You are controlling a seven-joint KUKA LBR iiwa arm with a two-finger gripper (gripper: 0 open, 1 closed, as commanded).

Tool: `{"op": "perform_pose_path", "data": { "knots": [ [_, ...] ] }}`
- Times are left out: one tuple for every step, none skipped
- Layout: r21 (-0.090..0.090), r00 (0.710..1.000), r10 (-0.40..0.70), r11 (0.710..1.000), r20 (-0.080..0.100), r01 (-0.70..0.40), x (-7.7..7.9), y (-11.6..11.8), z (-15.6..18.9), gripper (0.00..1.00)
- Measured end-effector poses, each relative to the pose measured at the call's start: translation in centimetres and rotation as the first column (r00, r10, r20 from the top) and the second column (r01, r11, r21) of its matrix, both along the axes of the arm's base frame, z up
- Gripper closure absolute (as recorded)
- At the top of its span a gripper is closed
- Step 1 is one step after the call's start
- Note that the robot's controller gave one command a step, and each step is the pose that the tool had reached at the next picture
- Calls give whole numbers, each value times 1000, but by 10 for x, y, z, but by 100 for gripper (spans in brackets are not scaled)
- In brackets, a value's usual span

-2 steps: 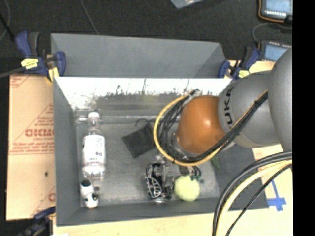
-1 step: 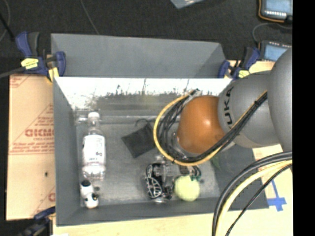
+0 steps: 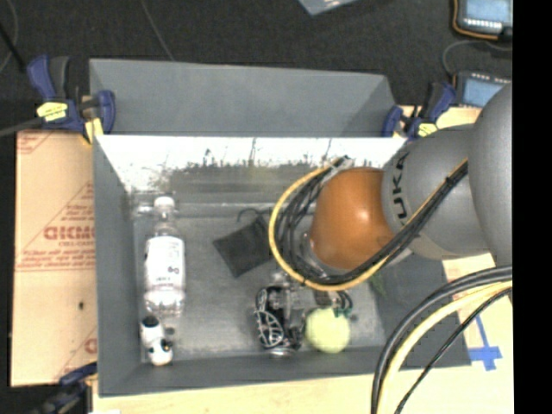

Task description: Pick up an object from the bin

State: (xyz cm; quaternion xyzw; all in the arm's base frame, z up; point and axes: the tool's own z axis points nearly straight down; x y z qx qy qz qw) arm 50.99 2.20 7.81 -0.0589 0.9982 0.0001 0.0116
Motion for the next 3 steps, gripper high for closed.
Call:
{"op": "perform_pose_path", "data": {
  "knots": [
    [0, 1000, 0, 1000, 0, 0, 0, 0, 0, 100],
    [0, 1000, -1, 1000, 0, 1, 0, 0, 0, 100],
    [0, 1000, -2, 1000, 0, 2, 0, 0, 0, 100]
  ]
}}
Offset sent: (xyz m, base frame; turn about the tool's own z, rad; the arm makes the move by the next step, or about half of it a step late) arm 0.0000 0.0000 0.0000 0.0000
